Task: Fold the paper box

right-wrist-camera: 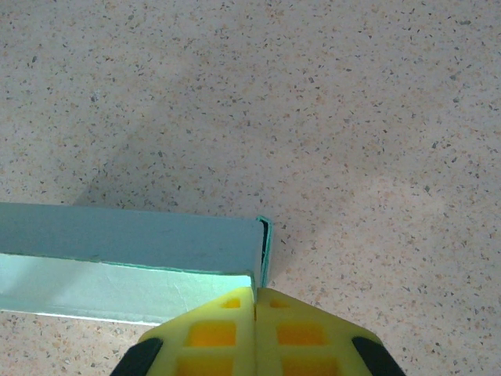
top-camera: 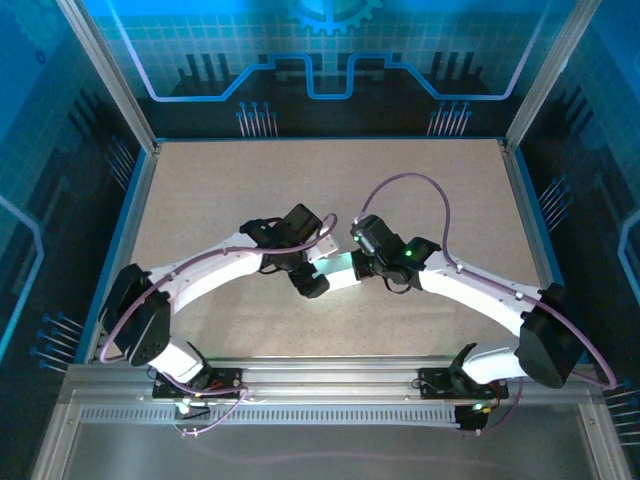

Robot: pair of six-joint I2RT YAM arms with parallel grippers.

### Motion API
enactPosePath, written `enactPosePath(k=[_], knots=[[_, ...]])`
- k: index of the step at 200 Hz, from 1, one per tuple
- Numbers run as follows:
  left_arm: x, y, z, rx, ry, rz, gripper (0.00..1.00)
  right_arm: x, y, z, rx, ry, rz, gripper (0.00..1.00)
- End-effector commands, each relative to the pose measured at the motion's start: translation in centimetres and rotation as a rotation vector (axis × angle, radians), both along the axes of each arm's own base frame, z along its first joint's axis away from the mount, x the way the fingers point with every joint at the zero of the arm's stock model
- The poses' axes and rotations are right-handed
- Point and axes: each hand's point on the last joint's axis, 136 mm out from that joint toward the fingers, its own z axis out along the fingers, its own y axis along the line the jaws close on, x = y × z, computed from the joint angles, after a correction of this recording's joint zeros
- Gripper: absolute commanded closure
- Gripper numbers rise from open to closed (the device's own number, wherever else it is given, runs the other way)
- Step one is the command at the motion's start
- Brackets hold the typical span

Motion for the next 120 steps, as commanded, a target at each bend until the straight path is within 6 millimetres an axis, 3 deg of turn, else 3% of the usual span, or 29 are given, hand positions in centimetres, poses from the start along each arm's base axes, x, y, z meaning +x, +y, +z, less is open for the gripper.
enactPosePath(k=[1, 31, 69, 95, 120], knots=[[-0.5, -0.1, 1.7, -0.095, -0.017, 0.049, 0.05, 0.3, -0.4, -0.2, -0.011, 0.013, -0.019, 1.00], [0.4, 1.6, 3.0, -0.144, -0.065, 0.268, 0.11, 0.3, -0.2, -0.2, -0.010, 0.014, -0.014, 1.00], [-1.3, 2.5, 4.4, -0.281, 0.022, 0.493, 0.21, 0.3, -0.1, -0.2, -0.014, 0.017, -0.009, 1.00], [-2.5, 4.2, 4.2, -0.293, 0.078, 0.643, 0.32, 0.3, 0.1, -0.1, -0.007, 0.020, -0.009, 1.00], [-3.7, 4.3, 4.2, -0.322, 0.154, 0.714, 0.35, 0.3, 0.1, 0.0, -0.009, 0.021, -0.006, 1.00]])
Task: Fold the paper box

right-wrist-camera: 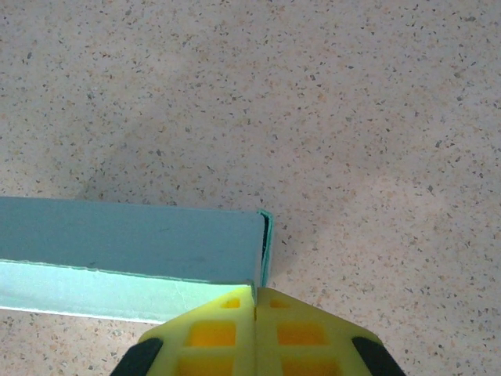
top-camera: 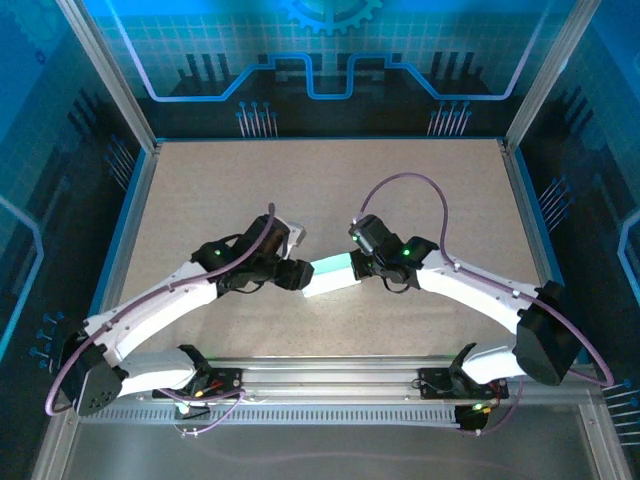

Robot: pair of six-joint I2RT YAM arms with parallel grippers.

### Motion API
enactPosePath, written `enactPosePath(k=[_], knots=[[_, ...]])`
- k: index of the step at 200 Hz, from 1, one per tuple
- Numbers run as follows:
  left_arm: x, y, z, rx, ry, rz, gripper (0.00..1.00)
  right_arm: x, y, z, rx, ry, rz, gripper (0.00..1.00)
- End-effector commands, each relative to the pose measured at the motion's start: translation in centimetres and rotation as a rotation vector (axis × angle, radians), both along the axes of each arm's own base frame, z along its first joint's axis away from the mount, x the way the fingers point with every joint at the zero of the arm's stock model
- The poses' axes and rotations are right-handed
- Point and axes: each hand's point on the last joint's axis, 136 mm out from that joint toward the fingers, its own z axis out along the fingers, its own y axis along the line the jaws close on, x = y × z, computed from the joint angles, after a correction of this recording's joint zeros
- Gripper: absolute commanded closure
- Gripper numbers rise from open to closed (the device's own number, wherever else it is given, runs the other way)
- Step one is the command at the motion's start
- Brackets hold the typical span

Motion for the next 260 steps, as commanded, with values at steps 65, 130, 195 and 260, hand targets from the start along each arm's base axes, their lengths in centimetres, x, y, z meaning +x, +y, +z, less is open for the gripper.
enactPosePath(k=[65, 130, 195, 260], knots=[[-2.1, 1.7, -2.1, 0.026, 0.137, 0.140, 0.43, 0.4, 0.2, 0.6, 0.001, 0.009, 0.000, 1.00], [-1.8, 1.6, -2.5, 0.038, 0.165, 0.175, 0.56, 0.4, 0.3, 0.4, 0.001, 0.016, -0.001, 1.00], [-0.5, 1.1, -2.4, 0.030, 0.143, 0.209, 0.64, 0.4, 0.4, 0.4, 0.004, 0.017, -0.001, 1.00], [0.9, 0.1, -2.2, 0.002, 0.114, 0.217, 0.70, 0.3, 0.3, 0.4, 0.006, 0.018, -0.002, 1.00]])
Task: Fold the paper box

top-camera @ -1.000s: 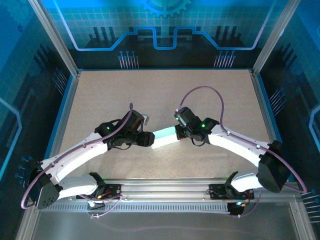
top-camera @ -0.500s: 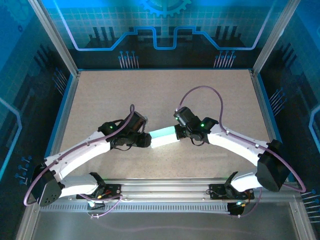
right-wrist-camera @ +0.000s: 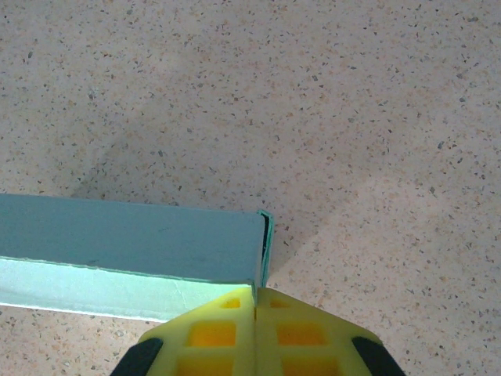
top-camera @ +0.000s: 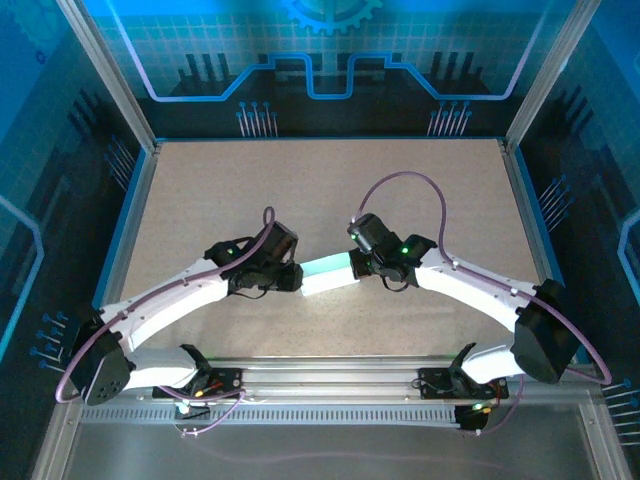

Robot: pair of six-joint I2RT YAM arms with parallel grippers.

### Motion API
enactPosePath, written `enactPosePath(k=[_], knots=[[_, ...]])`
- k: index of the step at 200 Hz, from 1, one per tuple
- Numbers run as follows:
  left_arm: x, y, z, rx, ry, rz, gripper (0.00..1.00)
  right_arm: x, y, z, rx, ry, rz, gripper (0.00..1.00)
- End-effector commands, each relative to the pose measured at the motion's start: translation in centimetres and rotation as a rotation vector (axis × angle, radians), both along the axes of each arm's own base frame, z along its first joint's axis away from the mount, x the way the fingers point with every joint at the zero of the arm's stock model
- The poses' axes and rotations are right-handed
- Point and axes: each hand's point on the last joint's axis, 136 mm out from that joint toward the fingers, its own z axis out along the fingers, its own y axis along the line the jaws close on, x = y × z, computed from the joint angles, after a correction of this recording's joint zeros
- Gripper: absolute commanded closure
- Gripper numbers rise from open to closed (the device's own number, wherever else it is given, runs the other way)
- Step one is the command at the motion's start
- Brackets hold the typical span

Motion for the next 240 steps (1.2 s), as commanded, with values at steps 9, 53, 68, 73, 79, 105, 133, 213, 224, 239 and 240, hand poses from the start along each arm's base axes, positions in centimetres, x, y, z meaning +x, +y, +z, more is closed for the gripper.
enactPosePath(k=[9, 53, 68, 73, 79, 105, 133, 213, 224, 239, 240], knots=[[1.5, -1.0, 1.4, -0.036, -0.051, 0.018, 0.70, 0.2, 0.1, 0.3, 0.011, 0.010, -0.006, 1.00], [1.8, -1.2, 0.8, -0.026, -0.041, 0.019, 0.74, 0.3, 0.3, 0.3, 0.012, 0.012, -0.003, 1.00], [1.8, -1.4, 0.8, -0.031, -0.039, 0.018, 0.77, 0.2, 0.2, 0.3, 0.012, 0.012, -0.003, 1.00], [1.8, -1.4, 0.7, -0.032, -0.038, 0.018, 0.77, 0.2, 0.2, 0.3, 0.011, 0.013, -0.003, 1.00], [1.8, -1.4, 0.8, -0.032, -0.039, 0.019, 0.78, 0.2, 0.2, 0.3, 0.012, 0.012, -0.003, 1.00], [1.9, -1.1, 0.7, -0.024, -0.041, 0.024, 0.80, 0.2, 0.3, 0.4, 0.014, 0.010, -0.001, 1.00], [2.0, -0.9, 0.6, -0.014, -0.045, 0.035, 0.82, 0.3, 0.3, 0.5, 0.017, 0.008, -0.001, 1.00], [2.3, -0.4, 0.4, 0.008, -0.054, 0.052, 0.81, 0.3, 0.3, 0.5, 0.015, 0.008, 0.002, 1.00], [2.3, -0.5, 0.5, 0.007, -0.055, 0.050, 0.81, 0.3, 0.3, 0.6, 0.016, 0.007, 0.001, 1.00], [2.3, -0.5, 0.4, 0.007, -0.053, 0.051, 0.82, 0.3, 0.3, 0.6, 0.015, 0.007, 0.001, 1.00], [2.4, -0.5, 0.4, 0.007, -0.053, 0.051, 0.82, 0.3, 0.3, 0.5, 0.014, 0.008, 0.000, 1.00]])
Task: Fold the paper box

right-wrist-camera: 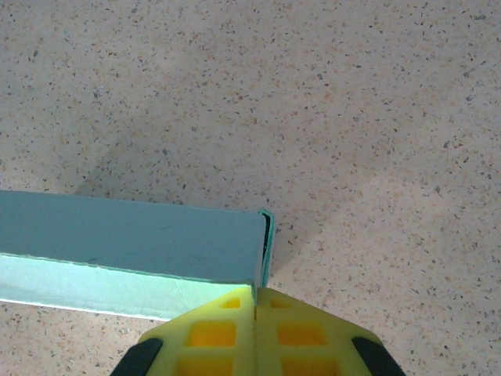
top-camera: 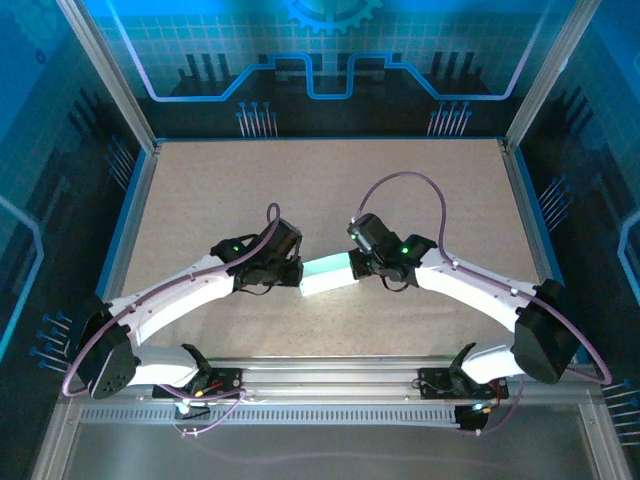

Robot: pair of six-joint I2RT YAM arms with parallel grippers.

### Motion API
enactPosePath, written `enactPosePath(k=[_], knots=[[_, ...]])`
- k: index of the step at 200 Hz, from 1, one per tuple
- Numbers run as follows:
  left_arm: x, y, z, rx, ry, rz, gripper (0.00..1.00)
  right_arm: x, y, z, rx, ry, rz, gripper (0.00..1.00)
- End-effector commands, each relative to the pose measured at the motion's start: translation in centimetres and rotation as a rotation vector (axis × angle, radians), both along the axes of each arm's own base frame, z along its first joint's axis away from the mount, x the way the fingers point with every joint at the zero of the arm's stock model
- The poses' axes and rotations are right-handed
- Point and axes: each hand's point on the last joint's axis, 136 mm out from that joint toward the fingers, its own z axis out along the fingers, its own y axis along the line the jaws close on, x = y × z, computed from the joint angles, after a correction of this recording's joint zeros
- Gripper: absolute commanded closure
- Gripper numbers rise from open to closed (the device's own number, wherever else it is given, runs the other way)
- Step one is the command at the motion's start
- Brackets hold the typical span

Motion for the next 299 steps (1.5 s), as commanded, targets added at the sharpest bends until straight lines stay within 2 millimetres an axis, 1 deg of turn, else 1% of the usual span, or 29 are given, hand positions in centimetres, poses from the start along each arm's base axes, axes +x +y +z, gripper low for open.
enactPosePath(k=[1, 71, 142, 187, 234, 263, 299], knots=[[0.9, -0.1, 0.5, -0.009, -0.019, 0.031, 0.82, 0.4, 0.1, 0.6, 0.008, 0.002, -0.006, 1.00], [0.9, -0.1, 0.3, -0.005, -0.016, 0.032, 0.82, 0.3, 0.2, 0.6, 0.010, 0.004, -0.003, 1.00], [0.9, -0.4, 0.8, -0.027, -0.019, 0.030, 1.00, 0.3, 0.3, 0.9, 0.015, 0.001, 0.004, 1.00], [0.8, -0.9, 1.5, -0.059, -0.008, 0.037, 1.00, 0.2, 0.4, 1.0, 0.015, 0.003, 0.010, 1.00], [0.5, -1.9, 2.8, -0.137, 0.016, 0.049, 1.00, 0.1, 0.3, 0.9, -0.009, 0.024, 0.012, 1.00], [0.5, -2.3, 2.9, -0.161, 0.038, 0.057, 1.00, 0.1, 0.4, 0.6, -0.022, 0.044, 0.015, 1.00], [0.5, -2.2, 2.8, -0.179, 0.058, 0.084, 1.00, 0.1, 0.4, 0.4, -0.026, 0.052, 0.017, 1.00]])
